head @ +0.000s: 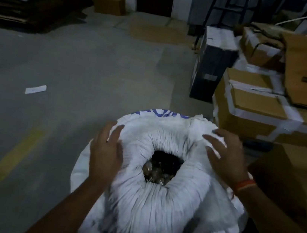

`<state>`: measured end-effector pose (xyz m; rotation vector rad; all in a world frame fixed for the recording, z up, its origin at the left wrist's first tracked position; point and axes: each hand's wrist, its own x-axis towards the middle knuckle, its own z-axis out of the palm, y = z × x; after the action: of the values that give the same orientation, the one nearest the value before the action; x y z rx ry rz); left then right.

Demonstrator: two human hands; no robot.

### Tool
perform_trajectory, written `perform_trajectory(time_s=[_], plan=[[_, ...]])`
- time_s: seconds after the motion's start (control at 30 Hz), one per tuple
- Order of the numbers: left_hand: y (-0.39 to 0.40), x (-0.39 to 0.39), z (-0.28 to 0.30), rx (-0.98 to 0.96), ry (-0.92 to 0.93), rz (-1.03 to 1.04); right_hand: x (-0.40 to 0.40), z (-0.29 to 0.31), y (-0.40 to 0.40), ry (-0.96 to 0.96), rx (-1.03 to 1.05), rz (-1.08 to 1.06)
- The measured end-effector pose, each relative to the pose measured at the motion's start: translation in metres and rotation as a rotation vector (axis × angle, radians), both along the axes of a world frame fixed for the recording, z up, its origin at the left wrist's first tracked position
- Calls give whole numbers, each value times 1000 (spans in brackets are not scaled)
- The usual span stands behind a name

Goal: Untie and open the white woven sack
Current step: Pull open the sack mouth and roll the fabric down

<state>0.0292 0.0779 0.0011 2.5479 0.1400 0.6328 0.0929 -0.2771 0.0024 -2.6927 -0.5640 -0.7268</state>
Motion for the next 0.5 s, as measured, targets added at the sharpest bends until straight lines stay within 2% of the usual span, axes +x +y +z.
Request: perform_trajectory(time_s=[0.1,0.17,0.2,0.27,0.33,0.37,0.5], plan=[[-37,-86,1,-26,-61,-183,-82,-11,3,-3,-25,203],[-55,-135,-9,40,-104,-416,-126,-23,2,16,-62,359],[-63,-154,-15,104,-77,-534,-142,-28,1,54,-113,407],[-73,-175,-28,293,157,-668,-158,-32,-4,225,-274,407],[-77,-180,-37,499,424,-671,-163,-29,-10,397,-455,341],[-78,-178,-41,570,493,-659,-164,-29,-11,452,-529,304],[-80,-164,-47,677,557,-556,-164,-25,-4,460,-566,201]])
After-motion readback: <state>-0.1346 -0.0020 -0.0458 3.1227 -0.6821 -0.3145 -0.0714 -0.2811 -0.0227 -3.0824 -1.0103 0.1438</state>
